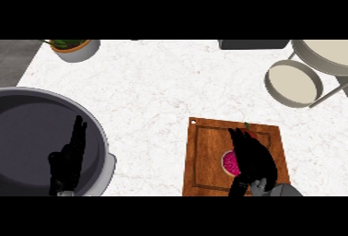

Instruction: Pick the cupcake from the cutting board and place it in the tiered basket

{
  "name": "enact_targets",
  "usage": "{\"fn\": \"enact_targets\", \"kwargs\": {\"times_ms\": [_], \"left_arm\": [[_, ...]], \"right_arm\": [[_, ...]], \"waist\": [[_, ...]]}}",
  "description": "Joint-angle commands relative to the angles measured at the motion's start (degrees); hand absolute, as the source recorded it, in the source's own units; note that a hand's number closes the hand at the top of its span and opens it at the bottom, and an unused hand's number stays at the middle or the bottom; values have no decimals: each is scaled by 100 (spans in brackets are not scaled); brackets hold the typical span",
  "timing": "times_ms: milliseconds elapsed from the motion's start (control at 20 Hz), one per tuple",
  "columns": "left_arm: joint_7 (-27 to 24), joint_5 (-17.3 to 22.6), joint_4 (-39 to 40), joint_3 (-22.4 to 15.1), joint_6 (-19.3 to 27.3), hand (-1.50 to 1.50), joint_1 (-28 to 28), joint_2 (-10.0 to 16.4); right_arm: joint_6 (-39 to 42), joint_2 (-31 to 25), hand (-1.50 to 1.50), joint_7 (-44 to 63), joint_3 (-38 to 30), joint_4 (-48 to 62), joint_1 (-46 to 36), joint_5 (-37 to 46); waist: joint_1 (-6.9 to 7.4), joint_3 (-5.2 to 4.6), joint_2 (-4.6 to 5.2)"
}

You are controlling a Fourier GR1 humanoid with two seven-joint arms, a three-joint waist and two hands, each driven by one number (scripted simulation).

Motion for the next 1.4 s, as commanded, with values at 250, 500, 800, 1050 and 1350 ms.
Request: {"fn": "enact_targets", "kwargs": {"times_ms": [250,500,800,1050,1350], "left_arm": [[-83,-2,235,-8,-102,0,276,-137],[-21,-91,348,-28,-122,0,180,-218],[-79,-153,272,-32,-84,0,300,-308],[143,-31,220,153,-202,0,69,-179],[183,-76,-54,253,-42,0,436,-132]], "right_arm": [[-180,248,150,-14,59,336,284,459],[-167,231,150,-892,-237,859,47,376],[-654,236,150,-1222,381,1007,56,1422],[-1203,223,150,-345,-987,1019,-57,1380],[-2198,391,150,1608,-2754,825,154,1711]], "waist": [[-9,-120,64],[13,-118,76],[7,-119,68],[-104,-120,86],[-341,-137,38]]}}
